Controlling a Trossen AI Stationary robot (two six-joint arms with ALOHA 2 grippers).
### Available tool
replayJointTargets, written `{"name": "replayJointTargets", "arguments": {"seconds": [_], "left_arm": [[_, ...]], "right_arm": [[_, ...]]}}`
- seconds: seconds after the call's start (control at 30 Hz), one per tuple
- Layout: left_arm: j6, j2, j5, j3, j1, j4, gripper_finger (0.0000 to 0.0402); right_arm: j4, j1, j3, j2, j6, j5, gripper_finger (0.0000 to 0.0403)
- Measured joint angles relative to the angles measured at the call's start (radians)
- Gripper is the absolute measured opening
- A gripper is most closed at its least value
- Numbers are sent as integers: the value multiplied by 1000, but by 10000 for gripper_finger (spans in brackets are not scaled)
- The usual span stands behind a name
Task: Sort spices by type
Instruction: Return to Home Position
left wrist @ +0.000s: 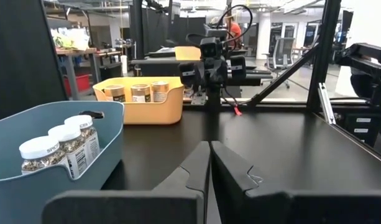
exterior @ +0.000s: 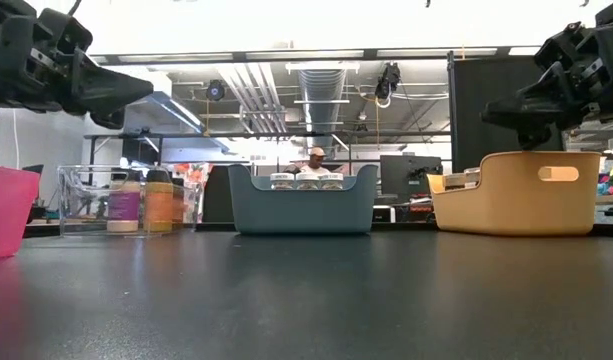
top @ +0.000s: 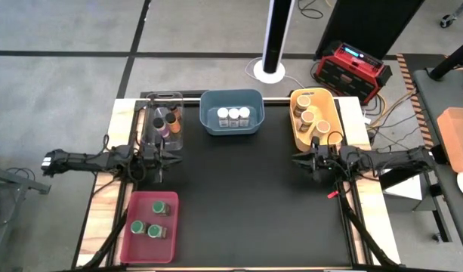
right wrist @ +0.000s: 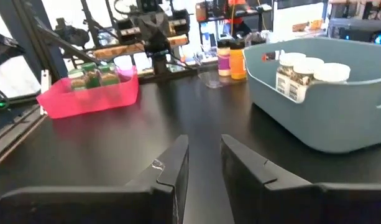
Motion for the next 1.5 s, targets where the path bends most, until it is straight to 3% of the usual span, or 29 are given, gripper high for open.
{"name": "replayJointTargets", "arguments": {"seconds": [0.3, 0.57, 0.93, 1.17, 1.5], "left_arm": [[0, 26, 0, 0, 0, 0, 0], [0, 49, 0, 1, 0, 0, 0], [0, 73, 0, 1, 0, -1, 0], [0, 87, 0, 1, 0, 0, 0], [0, 99, 0, 1, 0, 0, 0]], "right_arm": [[-21, 5, -1, -165, -100, -181, 65], [-21, 13, -1, -166, -113, -206, 60], [-20, 13, -1, -44, -160, -206, 83], [-20, 13, -1, 9, -92, -207, 91], [-20, 13, -1, 25, -35, -206, 71]]}}
